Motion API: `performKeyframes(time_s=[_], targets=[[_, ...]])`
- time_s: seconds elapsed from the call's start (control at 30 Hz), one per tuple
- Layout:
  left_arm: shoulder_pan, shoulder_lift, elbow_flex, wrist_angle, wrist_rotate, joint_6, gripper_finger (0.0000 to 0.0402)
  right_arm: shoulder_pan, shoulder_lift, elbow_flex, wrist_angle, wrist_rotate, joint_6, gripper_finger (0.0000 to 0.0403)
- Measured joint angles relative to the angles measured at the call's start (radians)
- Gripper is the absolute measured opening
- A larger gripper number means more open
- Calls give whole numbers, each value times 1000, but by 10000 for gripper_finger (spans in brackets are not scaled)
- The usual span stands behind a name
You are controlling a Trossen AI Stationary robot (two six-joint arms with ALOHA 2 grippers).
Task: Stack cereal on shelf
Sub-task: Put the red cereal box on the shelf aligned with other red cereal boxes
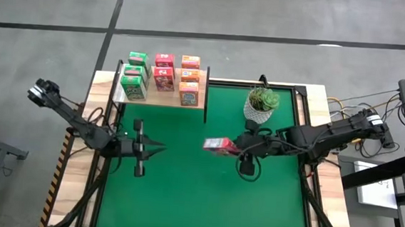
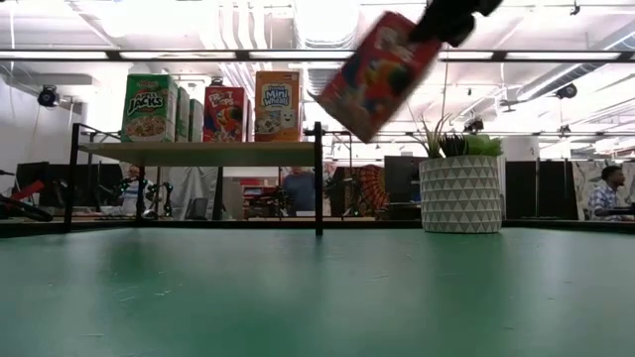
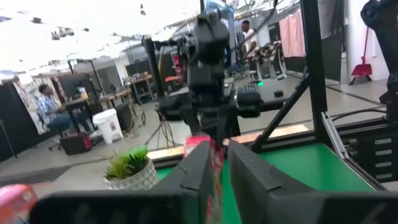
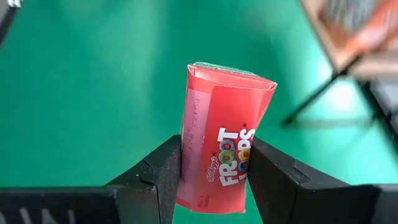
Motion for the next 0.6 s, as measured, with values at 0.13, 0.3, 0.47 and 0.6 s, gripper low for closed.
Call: performKeyframes(time_s=[0.13, 0.3, 0.47, 0.6], targets=[[5, 46, 8, 1, -4, -62, 86, -12, 0, -3, 97, -6, -145, 155], [30, 120, 33, 3, -8, -146, 157, -29, 2, -3, 179, -8, -259, 154], [65, 213, 67, 5, -8, -182, 216, -43, 39, -4, 219, -34, -328, 149], [102, 290, 104, 6, -9, -197, 249, -45, 86, 5, 214, -70, -363, 148]])
